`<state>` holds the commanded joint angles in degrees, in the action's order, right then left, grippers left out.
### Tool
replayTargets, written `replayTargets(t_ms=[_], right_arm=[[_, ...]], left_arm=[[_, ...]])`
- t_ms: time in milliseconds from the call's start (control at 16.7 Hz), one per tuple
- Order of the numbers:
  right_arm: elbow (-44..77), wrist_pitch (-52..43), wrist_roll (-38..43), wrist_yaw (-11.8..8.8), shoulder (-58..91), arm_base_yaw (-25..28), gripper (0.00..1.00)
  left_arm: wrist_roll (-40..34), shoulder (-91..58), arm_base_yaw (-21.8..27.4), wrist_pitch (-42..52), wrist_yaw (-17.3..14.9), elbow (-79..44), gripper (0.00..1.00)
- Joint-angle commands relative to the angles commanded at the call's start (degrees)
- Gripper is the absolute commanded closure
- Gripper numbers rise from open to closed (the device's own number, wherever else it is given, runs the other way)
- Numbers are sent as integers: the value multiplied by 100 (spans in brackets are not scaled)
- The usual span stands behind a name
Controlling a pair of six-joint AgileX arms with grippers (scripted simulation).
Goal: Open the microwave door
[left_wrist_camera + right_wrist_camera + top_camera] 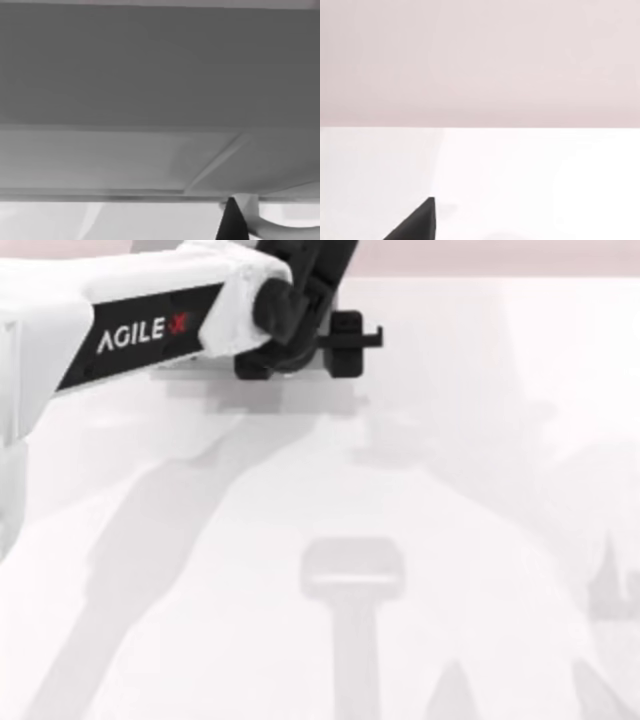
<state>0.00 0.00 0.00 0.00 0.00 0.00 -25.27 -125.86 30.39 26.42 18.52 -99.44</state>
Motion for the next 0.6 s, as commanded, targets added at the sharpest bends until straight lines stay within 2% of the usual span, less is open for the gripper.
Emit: replayTargets(t_ms=[60,120,540,600], right_arm=[[0,0,0,0,0,0,0],[0,0,0,0,0,0,0],[0,0,0,0,0,0,0],[0,0,0,0,0,0,0]], left_arm=[[0,0,0,0,0,0,98],[0,0,0,0,0,0,100],[0,0,0,0,0,0,100],[-20,167,201,50,-88,308,100]])
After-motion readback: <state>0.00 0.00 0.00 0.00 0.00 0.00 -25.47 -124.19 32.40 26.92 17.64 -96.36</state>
